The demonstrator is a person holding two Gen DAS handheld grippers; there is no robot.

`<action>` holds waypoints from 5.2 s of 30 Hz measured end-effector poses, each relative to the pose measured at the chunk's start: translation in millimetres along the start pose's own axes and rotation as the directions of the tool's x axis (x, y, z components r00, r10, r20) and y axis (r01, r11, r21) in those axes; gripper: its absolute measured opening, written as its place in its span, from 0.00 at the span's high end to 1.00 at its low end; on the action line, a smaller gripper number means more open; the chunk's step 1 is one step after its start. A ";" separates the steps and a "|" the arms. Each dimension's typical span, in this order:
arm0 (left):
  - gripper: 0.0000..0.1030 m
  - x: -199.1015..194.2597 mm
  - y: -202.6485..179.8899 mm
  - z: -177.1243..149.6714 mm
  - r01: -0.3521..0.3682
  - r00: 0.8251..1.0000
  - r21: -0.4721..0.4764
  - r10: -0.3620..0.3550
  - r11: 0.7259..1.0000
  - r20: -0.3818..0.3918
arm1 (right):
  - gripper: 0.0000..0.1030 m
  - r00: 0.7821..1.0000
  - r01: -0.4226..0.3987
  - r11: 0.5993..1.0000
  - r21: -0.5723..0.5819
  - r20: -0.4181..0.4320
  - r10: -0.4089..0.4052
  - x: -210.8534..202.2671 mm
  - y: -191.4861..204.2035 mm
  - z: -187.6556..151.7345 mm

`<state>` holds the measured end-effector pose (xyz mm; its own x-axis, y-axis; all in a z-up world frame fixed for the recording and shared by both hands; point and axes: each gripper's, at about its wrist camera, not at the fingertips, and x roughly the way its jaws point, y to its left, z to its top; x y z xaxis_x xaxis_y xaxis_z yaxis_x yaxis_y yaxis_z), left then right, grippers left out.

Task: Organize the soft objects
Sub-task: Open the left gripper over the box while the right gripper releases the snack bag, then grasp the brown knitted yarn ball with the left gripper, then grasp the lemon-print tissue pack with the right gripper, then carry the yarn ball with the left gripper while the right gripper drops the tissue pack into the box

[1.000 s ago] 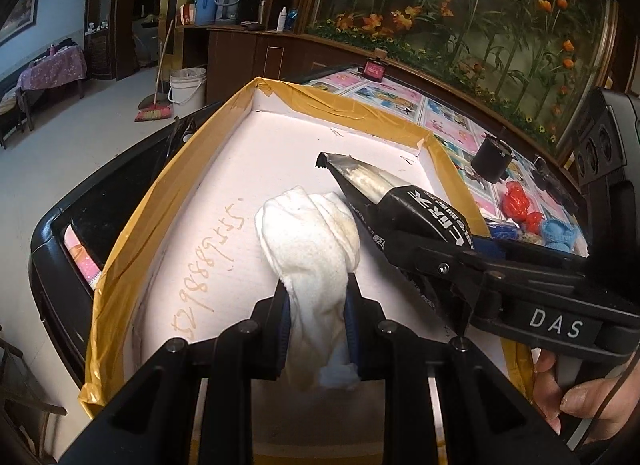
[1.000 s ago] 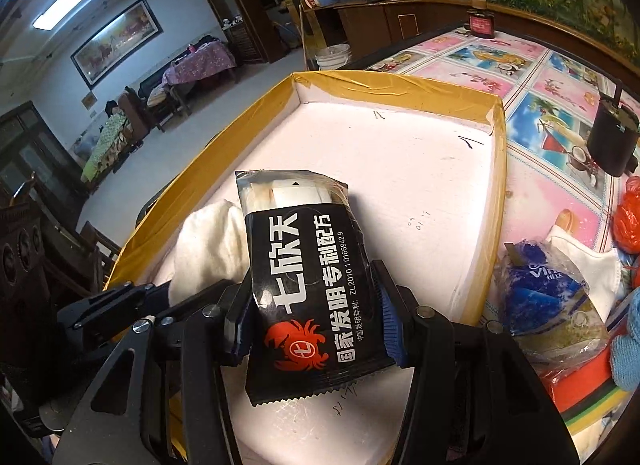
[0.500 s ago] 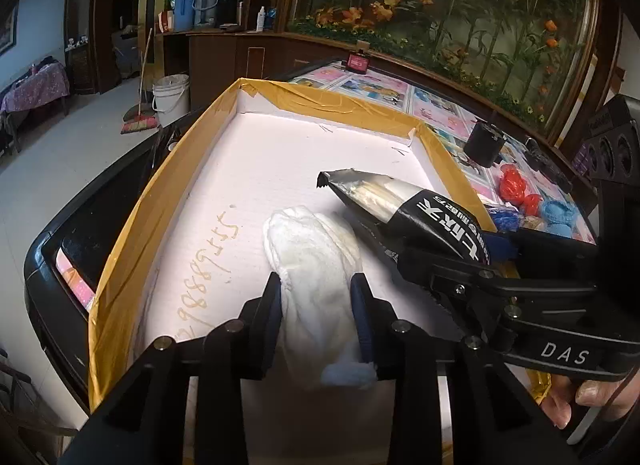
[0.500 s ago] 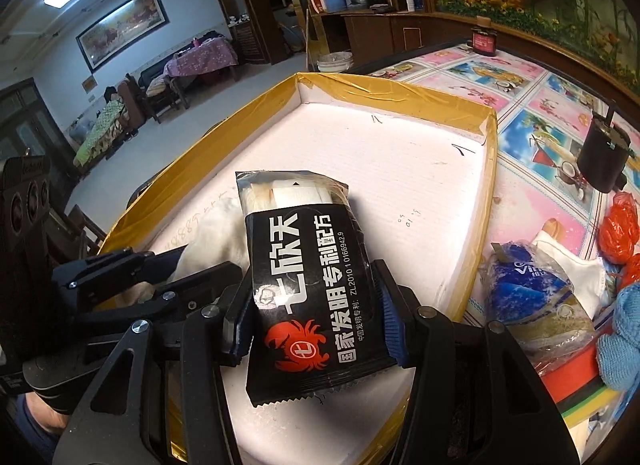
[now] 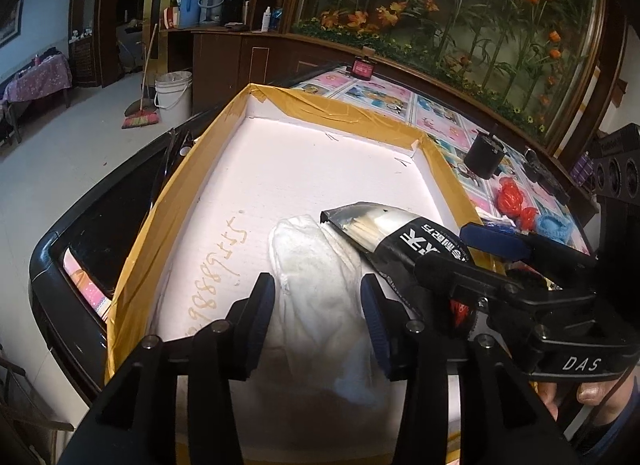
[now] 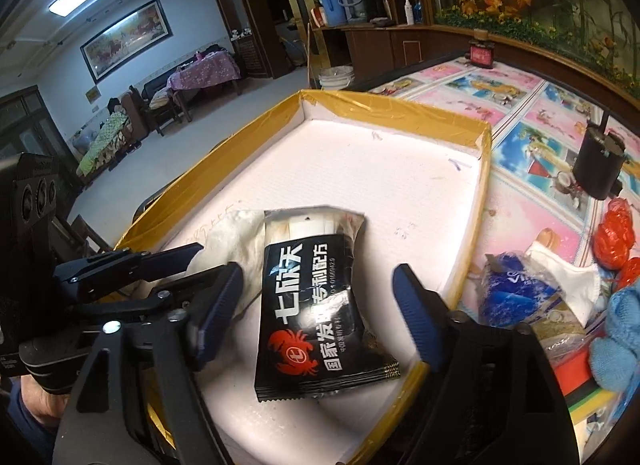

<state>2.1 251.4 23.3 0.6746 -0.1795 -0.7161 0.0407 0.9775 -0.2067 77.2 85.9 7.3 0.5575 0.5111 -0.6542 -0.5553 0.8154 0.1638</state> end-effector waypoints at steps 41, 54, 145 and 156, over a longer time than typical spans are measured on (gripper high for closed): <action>0.25 -54.3 -158.3 -46.2 0.195 0.980 0.151 -0.199 0.969 0.008 | 0.20 0.975 0.016 0.968 0.249 0.212 -0.071 -206.2 -178.7 -95.2; 0.27 16.8 -190.8 -28.9 0.075 0.995 0.253 -0.055 0.964 -0.083 | 0.20 0.977 -0.016 0.939 0.344 0.205 -0.059 -214.3 -190.4 -99.6; 0.56 -23.0 -174.9 -28.9 0.239 0.971 0.124 -0.241 0.963 -0.004 | 0.33 0.995 -0.038 0.982 0.185 0.094 0.020 -188.8 -162.5 -92.4; 0.56 -50.5 -124.0 -18.0 0.062 0.988 0.080 -0.072 0.995 0.135 | 0.33 0.993 -0.106 0.990 0.095 0.067 0.100 -154.4 -94.0 -54.2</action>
<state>-50.3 137.2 73.0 0.7634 -0.2331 -0.6023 0.1413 0.9703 -0.1965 9.9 -84.4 53.0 0.5397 0.6069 -0.5834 -0.5500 0.7789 0.3015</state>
